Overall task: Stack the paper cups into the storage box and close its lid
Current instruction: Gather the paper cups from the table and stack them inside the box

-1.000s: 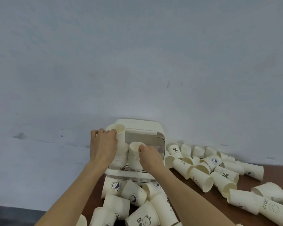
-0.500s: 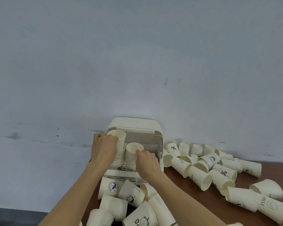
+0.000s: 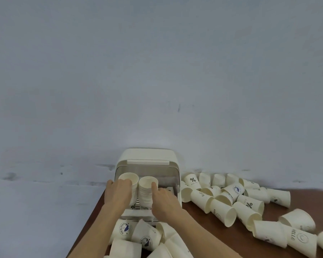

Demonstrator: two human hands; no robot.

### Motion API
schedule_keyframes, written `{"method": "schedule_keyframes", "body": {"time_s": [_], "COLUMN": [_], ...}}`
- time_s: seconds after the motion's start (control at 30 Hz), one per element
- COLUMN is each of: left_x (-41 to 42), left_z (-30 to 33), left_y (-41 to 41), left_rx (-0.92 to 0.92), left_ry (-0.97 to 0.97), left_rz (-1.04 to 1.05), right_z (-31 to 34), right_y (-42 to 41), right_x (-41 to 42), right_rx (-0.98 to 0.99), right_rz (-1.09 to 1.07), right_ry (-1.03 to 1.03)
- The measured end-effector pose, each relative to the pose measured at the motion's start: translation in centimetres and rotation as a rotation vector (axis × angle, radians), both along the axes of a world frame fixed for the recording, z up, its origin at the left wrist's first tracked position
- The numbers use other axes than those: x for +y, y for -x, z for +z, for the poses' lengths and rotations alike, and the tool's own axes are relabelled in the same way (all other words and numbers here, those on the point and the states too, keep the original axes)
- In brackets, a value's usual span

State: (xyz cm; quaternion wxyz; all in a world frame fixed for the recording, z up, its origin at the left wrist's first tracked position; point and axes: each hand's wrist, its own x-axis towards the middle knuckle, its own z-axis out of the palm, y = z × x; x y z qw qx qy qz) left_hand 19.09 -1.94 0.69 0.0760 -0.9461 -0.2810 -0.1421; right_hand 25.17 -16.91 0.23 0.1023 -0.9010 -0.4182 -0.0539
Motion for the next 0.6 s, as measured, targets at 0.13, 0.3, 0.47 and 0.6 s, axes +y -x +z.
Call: {"method": "schedule_keyframes", "body": {"time_s": [0.13, 0.3, 0.47, 0.6], "left_x": [-0.3, -1.0, -3.7, -7.3], "left_z": [-0.2, -0.2, 0.0, 0.1], "left_y": [-0.2, -0.1, 0.3, -0.1], "left_rx": [0.082, 0.090, 0.030, 0.065], "left_ry": [0.000, -0.004, -0.072, -0.036], "left_rz": [0.012, 0.022, -0.059, -0.151], "right_z": [0.1, 0.1, 0.5, 0.5], "right_y": [-0.1, -0.2, -0.5, -1.5], "right_x": [-0.4, -1.2, -2.8, -5.3], "right_rx": [0.024, 0.031, 0.022, 0.003], "right_rz": [-0.019, -0.006, -0.018, -0.073], "right_ry": [0.016, -0.015, 0.000, 0.018]}}
